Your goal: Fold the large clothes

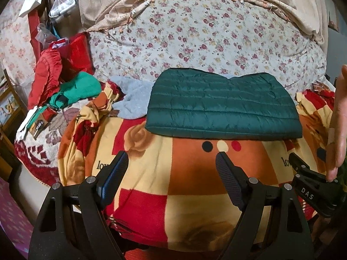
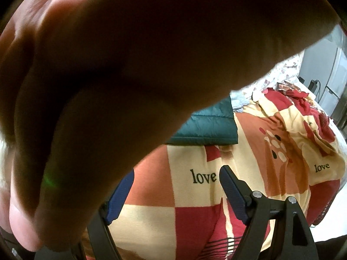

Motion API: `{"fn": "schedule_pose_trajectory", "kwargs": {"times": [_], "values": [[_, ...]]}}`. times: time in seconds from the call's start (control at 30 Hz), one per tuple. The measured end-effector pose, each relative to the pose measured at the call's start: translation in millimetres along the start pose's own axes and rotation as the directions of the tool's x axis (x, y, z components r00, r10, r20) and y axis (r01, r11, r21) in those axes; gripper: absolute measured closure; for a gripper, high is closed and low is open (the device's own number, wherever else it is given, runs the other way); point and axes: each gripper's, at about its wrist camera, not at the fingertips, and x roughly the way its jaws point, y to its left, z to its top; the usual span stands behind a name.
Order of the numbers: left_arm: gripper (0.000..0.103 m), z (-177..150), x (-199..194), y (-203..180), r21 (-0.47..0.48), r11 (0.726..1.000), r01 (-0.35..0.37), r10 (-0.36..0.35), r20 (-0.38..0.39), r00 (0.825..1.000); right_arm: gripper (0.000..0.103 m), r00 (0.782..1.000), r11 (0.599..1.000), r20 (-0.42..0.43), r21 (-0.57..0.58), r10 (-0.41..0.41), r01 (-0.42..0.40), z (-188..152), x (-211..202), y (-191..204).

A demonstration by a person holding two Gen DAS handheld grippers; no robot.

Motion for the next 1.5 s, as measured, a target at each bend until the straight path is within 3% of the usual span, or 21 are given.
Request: {"fn": "schedule_pose_trajectory", "kwargs": {"times": [0.23, 0.33, 0.47, 0.67, 0.9, 1.17, 1.5], "values": [[0.020, -12.4, 38.9, -3.0, -0.018, 1.000, 0.025, -0.026, -0.016, 1.000, 0.024, 0.999, 0.999, 0.032, -0.018, -0.041, 0.042, -4.6, 9.5, -5.0], [0.020, -21.6, 80.2, -8.9, -0.030, 0.998, 0.059, -0.062, -0.084, 0.995, 0.024, 0.997, 0.998, 0.052, -0.019, -0.057, 0.059, -5.7, 16.2, -9.3], [0.020, -28.2, 117.3, -16.6, -0.019, 0.998, 0.060, -0.062, -0.138, 0.988, 0.019, 0.995, 0.999, 0.089, 0.006, -0.054, 0.054, -8.6, 25.3, -15.9], [0.020, -28.1, 136.0, -15.1, -0.020, 0.999, 0.050, -0.052, -0.124, 0.991, 0.018, 0.990, 0.998, 0.138, 0.059, -0.015, 0.007, -13.2, 41.3, -25.0], [0.020, -22.5, 138.0, -10.8, -0.028, 0.999, 0.045, -0.048, -0.110, 0.993, 0.018, 0.985, 0.995, 0.173, 0.091, 0.011, -0.027, -18.5, 53.1, -33.1], [0.020, -21.8, 133.5, -10.7, -0.032, 0.998, 0.046, -0.050, -0.147, 0.988, 0.018, 0.990, 0.996, 0.143, 0.086, 0.005, -0.018, -22.0, 58.2, -40.5], [0.020, -17.5, 82.9, -7.0, -0.030, 0.999, 0.037, -0.038, -0.052, 0.998, 0.018, 0.991, 0.999, 0.135, 0.039, -0.014, 0.009, -27.0, 40.9, -45.4]]}}
